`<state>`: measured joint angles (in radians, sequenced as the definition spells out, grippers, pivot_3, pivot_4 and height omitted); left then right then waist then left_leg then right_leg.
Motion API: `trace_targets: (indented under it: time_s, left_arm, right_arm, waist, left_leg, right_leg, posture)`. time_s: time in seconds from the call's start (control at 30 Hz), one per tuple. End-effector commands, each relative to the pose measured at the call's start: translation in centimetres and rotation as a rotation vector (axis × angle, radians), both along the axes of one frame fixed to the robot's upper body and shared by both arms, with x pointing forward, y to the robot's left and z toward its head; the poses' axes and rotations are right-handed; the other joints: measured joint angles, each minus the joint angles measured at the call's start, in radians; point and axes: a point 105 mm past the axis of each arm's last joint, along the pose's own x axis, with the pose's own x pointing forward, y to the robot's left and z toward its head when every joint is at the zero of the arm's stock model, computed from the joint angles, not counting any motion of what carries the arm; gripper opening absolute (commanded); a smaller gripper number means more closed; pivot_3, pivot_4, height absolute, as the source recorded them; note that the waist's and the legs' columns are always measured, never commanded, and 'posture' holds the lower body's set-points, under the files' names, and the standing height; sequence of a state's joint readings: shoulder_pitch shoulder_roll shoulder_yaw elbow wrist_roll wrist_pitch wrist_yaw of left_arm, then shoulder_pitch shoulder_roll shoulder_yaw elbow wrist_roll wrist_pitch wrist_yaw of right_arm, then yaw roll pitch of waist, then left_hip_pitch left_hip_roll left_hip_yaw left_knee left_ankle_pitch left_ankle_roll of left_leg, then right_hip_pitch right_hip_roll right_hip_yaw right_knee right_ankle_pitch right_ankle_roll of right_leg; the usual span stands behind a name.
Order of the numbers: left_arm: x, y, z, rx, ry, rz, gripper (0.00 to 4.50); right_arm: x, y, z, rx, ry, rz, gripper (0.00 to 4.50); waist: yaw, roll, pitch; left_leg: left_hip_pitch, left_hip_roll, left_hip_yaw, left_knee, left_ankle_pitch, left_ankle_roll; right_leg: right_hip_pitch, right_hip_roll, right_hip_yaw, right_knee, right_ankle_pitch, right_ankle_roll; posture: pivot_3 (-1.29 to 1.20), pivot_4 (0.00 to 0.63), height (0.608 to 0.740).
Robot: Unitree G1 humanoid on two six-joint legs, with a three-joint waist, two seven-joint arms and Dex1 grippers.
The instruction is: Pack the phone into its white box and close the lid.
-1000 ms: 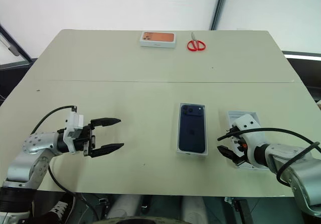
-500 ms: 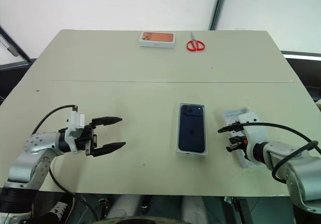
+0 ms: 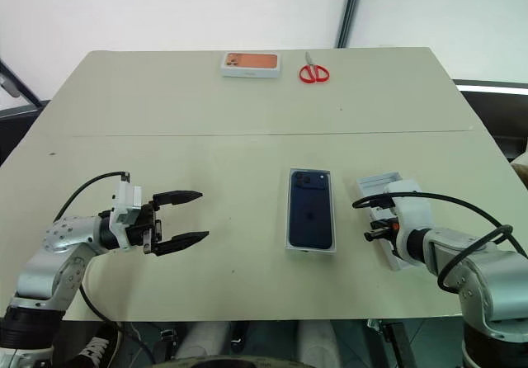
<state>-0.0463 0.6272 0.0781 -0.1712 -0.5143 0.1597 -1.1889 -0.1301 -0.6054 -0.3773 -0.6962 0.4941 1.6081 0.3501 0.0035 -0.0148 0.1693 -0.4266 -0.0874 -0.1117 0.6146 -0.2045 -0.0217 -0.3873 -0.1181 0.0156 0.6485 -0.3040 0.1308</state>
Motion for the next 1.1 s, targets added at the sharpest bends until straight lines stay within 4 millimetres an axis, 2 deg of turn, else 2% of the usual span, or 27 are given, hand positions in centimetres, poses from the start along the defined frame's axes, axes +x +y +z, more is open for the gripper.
trace_targets:
  time_s: [0.03,0.13,0.27,0.37,0.43,0.5,0.77,0.93,1.03,1.1]
  left_arm:
    - [0.3,-0.3,1.0,-0.026,-0.011,0.011,4.50]
    - [0.6,-0.2,1.0,-0.023,-0.001,0.020,4.50]
    - [1.0,-0.2,1.1,-0.030,-0.001,0.037,4.50]
    - [2.1,-0.2,1.5,-0.047,-0.012,0.073,4.50]
    - [2.9,-0.2,1.8,-0.054,-0.044,0.111,4.50]
    - [3.4,-0.3,2.2,-0.064,-0.066,0.133,4.50]
    - [3.6,-0.8,2.6,-0.089,-0.084,0.160,4.50]
    - [3.5,-1.1,2.5,-0.100,-0.080,0.169,4.50]
    - [3.4,-1.4,2.5,-0.107,-0.072,0.160,4.50]
    - [3.3,-1.6,2.5,-0.113,-0.070,0.158,4.50]
  right_arm:
    - [1.8,1.3,3.4,0.147,-0.161,0.012,0.08]
    - [2.7,2.8,5.6,0.280,-0.255,0.070,0.08]
    - [2.9,4.7,7.5,0.412,-0.308,0.183,0.08]
    - [3.2,7.3,8.4,0.669,-0.324,0.269,0.08]
    - [1.9,9.7,7.9,0.734,-0.268,0.390,0.08]
    - [1.5,11.1,7.7,0.843,-0.236,0.420,0.08]
    - [0.5,14.0,9.2,1.147,-0.118,0.362,0.08]
    - [-0.1,15.1,8.7,1.150,-0.080,0.335,0.08]
    - [-0.4,15.8,9.0,1.192,-0.083,0.341,0.08]
    - [-0.3,16.1,7.9,1.174,-0.038,0.283,0.08]
  waist:
    - [-0.003,0.001,0.001]
    - [0.001,0.001,0.001]
    - [0.006,0.001,0.001]
    - [0.003,0.001,0.001]
    - [0.001,0.002,0.001]
    - [0.000,0.002,0.001]
    - [-0.023,0.002,0.001]
    - [-0.022,0.003,0.002]
    - [-0.021,0.002,0.002]
    - [-0.020,0.002,0.002]
  left_leg:
    - [0.000,0.000,0.000,0.000,0.000,0.000]
    - [0.000,0.000,0.000,-0.001,0.000,0.000]
    - [-0.001,-0.001,0.000,-0.002,0.000,0.000]
    - [0.000,0.000,0.000,-0.001,0.000,0.000]
    - [0.000,0.000,-0.001,-0.002,0.001,-0.001]
    - [0.000,0.000,-0.001,-0.002,0.001,-0.001]
    - [0.000,0.000,0.000,-0.002,0.001,-0.001]
    - [0.000,0.001,0.000,-0.003,0.001,-0.001]
    - [0.000,0.000,0.000,-0.002,0.001,-0.001]
    - [0.000,0.000,0.000,-0.002,0.001,-0.001]
  right_leg:
    - [0.000,0.000,0.000,0.001,0.000,0.000]
    - [0.000,0.001,0.000,0.001,0.000,0.001]
    - [-0.001,0.000,0.000,0.001,0.000,0.001]
    - [0.000,0.000,0.000,0.001,0.001,0.001]
    - [0.000,0.001,0.000,0.002,0.001,0.000]
    - [-0.001,0.000,0.000,0.002,0.001,0.000]
    - [-0.001,-0.001,0.002,0.003,0.001,0.000]
    - [-0.002,0.001,0.002,0.003,0.001,0.000]
    - [-0.001,0.002,0.001,0.003,0.001,0.000]
    - [-0.001,0.003,0.001,0.003,0.001,0.000]
  posture:
    - [0.00,0.150,0.740]
    - [0.00,0.150,0.740]
    - [0.00,0.150,0.740]
    - [0.00,0.150,0.740]
    - [0.00,0.150,0.740]
    - [0.00,0.150,0.740]
    - [0.00,0.150,0.740]
    - [0.00,0.150,0.740]
    - [0.00,0.150,0.740]
    - [0.00,0.150,0.740]
